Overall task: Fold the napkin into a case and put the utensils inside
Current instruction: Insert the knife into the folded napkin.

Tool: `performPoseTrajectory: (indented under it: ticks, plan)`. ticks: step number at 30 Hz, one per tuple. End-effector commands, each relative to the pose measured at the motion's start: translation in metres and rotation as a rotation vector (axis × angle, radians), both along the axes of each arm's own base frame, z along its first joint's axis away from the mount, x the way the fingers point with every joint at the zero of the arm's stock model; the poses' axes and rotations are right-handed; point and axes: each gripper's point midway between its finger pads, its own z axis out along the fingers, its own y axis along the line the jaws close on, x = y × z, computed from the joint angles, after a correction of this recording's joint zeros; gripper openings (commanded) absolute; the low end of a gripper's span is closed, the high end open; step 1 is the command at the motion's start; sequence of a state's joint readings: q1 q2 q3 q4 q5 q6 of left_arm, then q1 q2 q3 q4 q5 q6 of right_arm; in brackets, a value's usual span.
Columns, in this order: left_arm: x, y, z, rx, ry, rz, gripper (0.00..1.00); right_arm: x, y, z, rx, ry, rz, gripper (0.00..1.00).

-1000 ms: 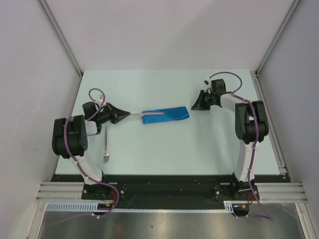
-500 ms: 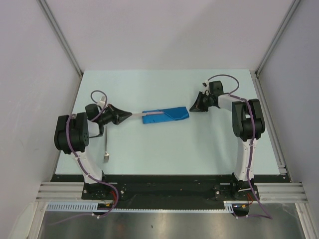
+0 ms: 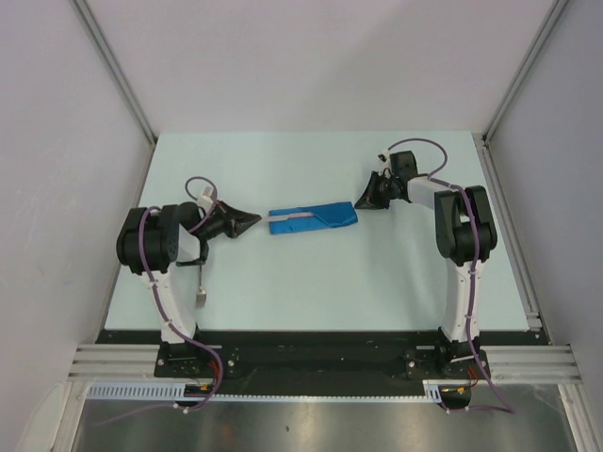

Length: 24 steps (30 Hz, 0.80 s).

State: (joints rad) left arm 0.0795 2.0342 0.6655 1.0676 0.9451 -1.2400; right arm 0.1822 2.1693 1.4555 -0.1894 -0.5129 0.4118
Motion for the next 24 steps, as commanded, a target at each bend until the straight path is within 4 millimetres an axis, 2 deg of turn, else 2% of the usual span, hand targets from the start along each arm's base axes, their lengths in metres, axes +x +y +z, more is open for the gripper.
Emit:
performPoseTrajectory:
  ticks: [1,7,11,12,13,20,24]
  plan:
    - [0.006,-0.007,0.017,0.003,-0.096,-0.003,0.0,0.011,0.004,0.001,-0.007,-0.025,0.0,0.01]
    - [0.01,-0.023,0.013,-0.01,-0.099,-0.019,0.0,0.009,0.005,-0.003,-0.009,-0.014,0.003,0.01]
    - [0.016,-0.024,0.012,-0.025,-0.088,-0.007,0.0,0.01,0.004,-0.002,-0.016,-0.019,-0.002,0.02]
    - [0.014,-0.036,0.013,-0.026,-0.094,-0.029,0.0,0.01,0.004,-0.003,-0.017,-0.019,0.001,0.01]
    - [0.014,-0.039,0.013,-0.026,-0.091,-0.031,0.0,0.01,0.004,-0.003,-0.015,-0.017,-0.001,0.02]
    - [0.02,-0.044,0.01,-0.037,-0.083,-0.022,0.0,0.01,0.006,-0.006,-0.01,-0.011,0.0,0.02]
    - [0.02,-0.049,0.003,-0.037,-0.059,-0.028,0.0,0.011,0.007,-0.004,-0.01,-0.015,0.003,0.01]
